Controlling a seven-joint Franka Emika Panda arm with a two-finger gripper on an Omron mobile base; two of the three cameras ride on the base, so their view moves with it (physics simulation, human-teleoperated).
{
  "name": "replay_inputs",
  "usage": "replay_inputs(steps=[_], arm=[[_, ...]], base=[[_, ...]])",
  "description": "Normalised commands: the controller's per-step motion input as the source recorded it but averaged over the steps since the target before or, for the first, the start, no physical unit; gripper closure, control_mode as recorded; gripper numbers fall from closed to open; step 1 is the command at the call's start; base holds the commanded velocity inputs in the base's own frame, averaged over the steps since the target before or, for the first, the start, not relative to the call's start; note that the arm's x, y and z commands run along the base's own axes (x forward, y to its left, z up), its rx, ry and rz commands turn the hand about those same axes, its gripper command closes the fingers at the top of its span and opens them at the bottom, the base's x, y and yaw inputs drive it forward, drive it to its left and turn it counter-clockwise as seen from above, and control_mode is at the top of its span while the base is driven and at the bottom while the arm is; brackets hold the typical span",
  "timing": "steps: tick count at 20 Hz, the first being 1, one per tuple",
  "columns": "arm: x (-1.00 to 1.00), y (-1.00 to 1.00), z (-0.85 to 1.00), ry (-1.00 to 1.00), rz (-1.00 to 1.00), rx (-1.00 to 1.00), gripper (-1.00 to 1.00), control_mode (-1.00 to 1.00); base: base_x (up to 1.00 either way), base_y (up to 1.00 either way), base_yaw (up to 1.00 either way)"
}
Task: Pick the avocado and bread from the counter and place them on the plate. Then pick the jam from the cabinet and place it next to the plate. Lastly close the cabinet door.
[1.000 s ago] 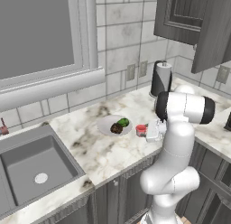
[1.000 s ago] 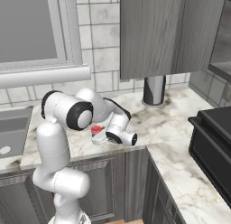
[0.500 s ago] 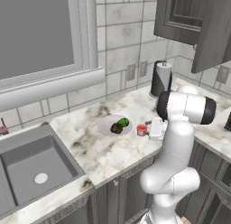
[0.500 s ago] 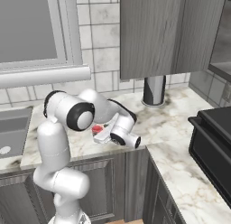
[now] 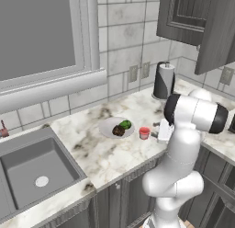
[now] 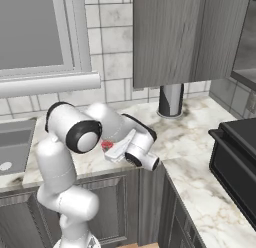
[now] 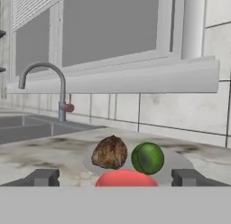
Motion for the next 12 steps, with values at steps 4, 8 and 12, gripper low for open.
replay_inputs(steps=[4,8,12], arm=[[-0.59,-0.04,0.38,-0.03,-0.08,0.0,-1.0,-1.0],[-0.63,-0.05,0.46,0.0,-0.11,0.0,-1.0,-1.0],[-0.69,-0.08,0.44,0.0,-0.14,0.01,-1.0,-1.0]], base=[[0.0,0.0,0.0],[0.0,0.0,0.0],[0.0,0.0,0.0]])
